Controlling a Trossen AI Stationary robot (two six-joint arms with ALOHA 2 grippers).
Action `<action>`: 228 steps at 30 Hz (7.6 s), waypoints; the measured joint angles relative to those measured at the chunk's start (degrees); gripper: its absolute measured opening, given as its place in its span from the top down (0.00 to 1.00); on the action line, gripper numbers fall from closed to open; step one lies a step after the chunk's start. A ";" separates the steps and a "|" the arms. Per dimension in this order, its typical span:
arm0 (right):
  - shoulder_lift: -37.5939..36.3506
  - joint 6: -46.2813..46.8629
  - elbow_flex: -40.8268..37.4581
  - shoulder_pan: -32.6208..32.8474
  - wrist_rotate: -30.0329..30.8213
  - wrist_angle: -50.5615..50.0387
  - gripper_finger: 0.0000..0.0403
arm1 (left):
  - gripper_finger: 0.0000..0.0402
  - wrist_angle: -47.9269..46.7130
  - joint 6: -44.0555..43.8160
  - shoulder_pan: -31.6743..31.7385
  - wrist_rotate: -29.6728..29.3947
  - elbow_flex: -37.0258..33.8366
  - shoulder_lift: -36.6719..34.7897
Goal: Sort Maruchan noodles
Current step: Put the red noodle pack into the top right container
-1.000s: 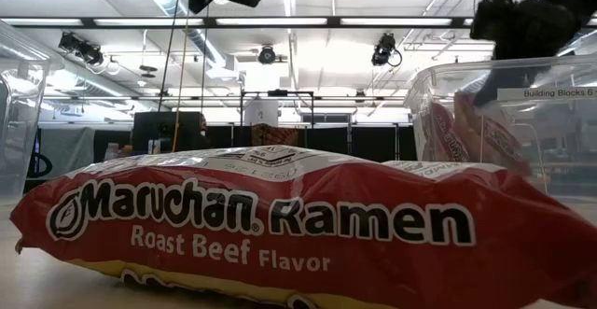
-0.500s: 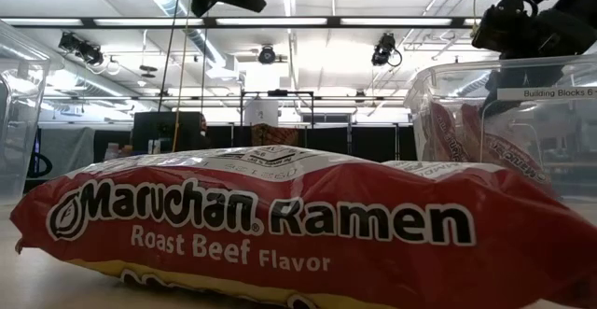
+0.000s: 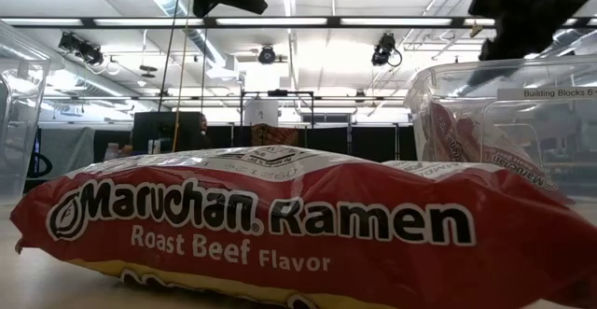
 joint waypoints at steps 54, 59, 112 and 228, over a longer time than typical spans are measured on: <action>78.61 -9.76 45.11 38.25 14.04 13.84 0.51 | 0.90 -13.77 4.46 -24.15 6.74 0.09 -5.31; 80.70 -22.94 44.97 38.62 21.03 13.85 0.51 | 0.90 -13.74 4.22 -24.13 4.19 0.09 -5.31; 81.30 -43.26 44.82 38.04 14.93 22.12 0.53 | 0.90 -14.24 3.36 -21.12 2.71 0.04 -5.31; 4.15 82.94 5.89 -6.31 1.91 -24.42 0.85 | 0.90 -9.42 13.74 -18.93 -5.24 8.66 -12.35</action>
